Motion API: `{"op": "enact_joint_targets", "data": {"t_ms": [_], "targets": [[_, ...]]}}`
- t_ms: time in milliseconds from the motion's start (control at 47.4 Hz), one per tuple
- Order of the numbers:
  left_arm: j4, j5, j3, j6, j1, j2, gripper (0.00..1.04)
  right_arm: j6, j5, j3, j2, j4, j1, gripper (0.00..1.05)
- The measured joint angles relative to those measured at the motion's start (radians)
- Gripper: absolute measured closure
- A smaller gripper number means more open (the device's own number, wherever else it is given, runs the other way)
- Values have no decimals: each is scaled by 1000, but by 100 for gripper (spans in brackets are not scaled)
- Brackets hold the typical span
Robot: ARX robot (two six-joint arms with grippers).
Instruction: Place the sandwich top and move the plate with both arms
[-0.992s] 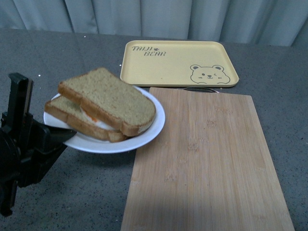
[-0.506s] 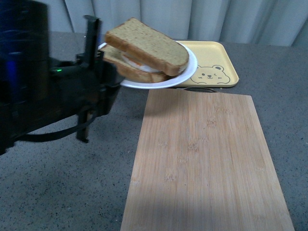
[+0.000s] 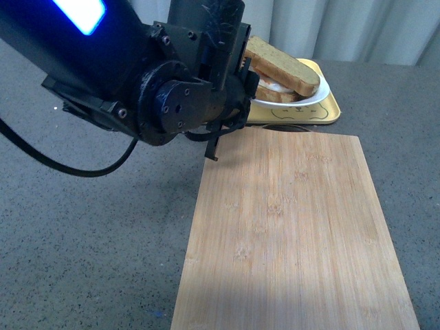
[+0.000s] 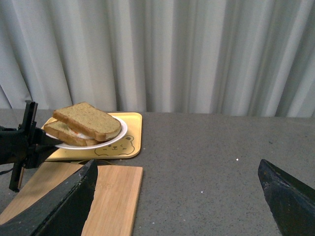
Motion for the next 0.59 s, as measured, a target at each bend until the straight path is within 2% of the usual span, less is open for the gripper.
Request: {"op": "enact_joint_targets", "data": {"t_ms": [380,591], "targets": [[-170,10,159,11,11,80,101,0,0,0,0,0,0,9],[-213,14,128,53,20,58,75,0,0,0,0,0,0,9]]}}
